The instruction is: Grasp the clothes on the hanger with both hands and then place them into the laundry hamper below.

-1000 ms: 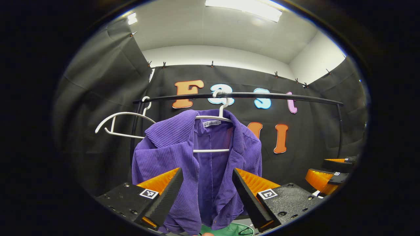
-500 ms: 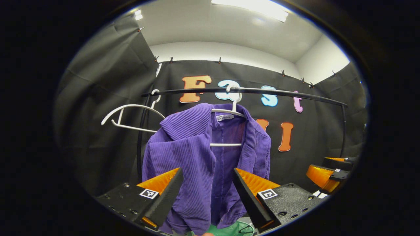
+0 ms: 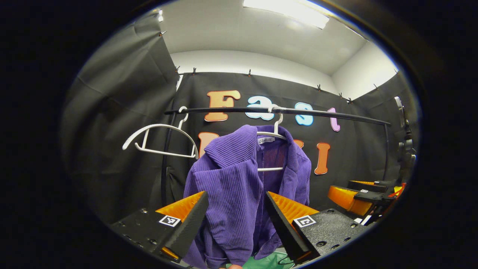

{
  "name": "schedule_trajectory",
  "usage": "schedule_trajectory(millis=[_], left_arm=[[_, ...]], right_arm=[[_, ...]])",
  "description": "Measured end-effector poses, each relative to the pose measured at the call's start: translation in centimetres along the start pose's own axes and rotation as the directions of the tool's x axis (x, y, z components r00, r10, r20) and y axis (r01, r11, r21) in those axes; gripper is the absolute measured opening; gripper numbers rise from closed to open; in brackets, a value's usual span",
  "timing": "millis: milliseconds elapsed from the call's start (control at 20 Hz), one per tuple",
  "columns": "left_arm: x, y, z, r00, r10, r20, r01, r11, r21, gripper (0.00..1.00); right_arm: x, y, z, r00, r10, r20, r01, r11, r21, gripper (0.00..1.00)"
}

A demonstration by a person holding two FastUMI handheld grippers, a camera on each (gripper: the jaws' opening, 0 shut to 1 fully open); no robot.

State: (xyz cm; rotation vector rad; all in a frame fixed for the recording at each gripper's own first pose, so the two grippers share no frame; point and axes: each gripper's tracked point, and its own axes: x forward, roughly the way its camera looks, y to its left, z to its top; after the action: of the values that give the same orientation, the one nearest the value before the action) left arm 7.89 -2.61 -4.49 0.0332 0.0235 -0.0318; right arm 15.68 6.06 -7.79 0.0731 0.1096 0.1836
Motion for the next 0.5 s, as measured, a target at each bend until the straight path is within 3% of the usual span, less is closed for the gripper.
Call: schedule_trajectory(millis=[250,450,500], left_arm=[[0.2,1.4,-0.9,0.998,-0.049,-0.036,0.048,0.998,-0.036,0.95],[0.2,2.0,-0.5,0.999,-0.018,-0.04,0.017,0.999,-0.028,0.95],[0.3,2.0,-0.4,0.999,0.002,-0.033,-0.003,1.0,-0.02,0.95]], right_arm=[[3.1,1.5,-1.1,0.999,-0.031,-0.014,0.03,0.999,-0.01,0.94],[6.5,4.1,-3.0,0.997,0.058,-0.048,-0.057,0.998,0.017,0.98],[7.6,4.6,-3.7,0.995,0.077,-0.059,-0.077,0.997,0.016,0.94]])
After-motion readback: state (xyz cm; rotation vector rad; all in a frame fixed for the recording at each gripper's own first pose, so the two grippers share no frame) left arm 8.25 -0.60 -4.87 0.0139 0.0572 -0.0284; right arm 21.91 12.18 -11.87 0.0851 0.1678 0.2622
